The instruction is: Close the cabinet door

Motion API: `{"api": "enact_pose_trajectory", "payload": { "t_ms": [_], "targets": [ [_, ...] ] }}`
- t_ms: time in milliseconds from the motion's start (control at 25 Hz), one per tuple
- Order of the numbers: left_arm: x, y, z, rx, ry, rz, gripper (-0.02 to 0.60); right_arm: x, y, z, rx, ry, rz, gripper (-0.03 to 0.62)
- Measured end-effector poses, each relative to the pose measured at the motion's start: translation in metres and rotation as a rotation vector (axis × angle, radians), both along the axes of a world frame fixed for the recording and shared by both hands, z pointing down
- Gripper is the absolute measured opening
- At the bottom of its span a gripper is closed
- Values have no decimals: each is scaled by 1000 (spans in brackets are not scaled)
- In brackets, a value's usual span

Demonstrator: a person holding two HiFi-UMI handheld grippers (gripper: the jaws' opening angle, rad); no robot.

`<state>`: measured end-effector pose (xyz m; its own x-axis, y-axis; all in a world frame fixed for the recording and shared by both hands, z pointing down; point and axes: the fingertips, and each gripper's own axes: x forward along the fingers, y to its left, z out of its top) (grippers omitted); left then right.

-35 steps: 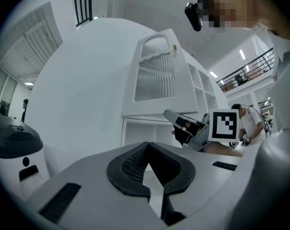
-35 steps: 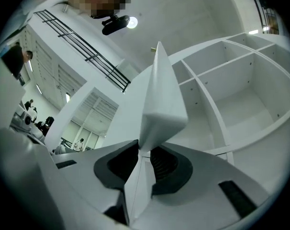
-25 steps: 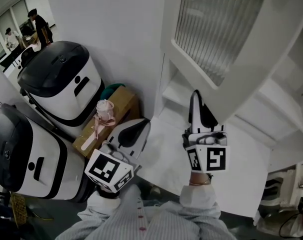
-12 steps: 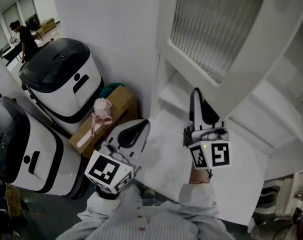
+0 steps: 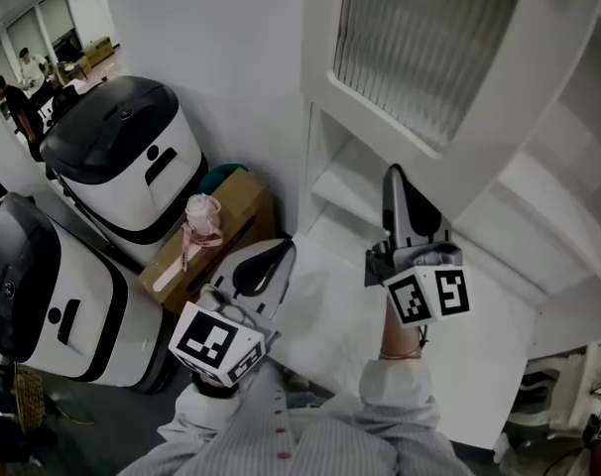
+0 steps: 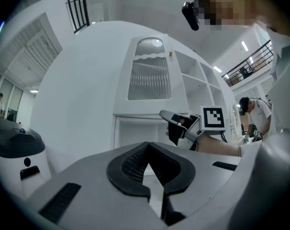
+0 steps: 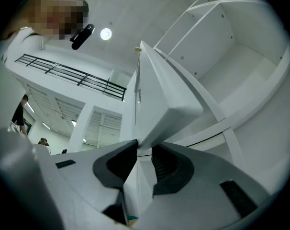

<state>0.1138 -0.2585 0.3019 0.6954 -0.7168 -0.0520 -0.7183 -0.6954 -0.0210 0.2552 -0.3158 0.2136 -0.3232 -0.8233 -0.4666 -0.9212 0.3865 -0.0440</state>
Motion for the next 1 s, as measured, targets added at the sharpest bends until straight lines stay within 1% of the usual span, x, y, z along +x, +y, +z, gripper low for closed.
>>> {"api": "enact_pose_trajectory", "payload": {
  "t_ms": [360,560,720,1000],
  "targets": [
    [9,-1,-3,13,-12,20,9,10,-14,2,-73,-82,-26,83],
    [9,-2,-6,19,-14,15,9,16,-24,5,-110,-128,-39,89],
    [11,-2,-5,19,-17,18,9,22,-31,8,-142,-192,-75,132],
    [9,-3,-5,27,-12,1,9,23,-38,9,-154,-227,-93,137]
  ]
}}
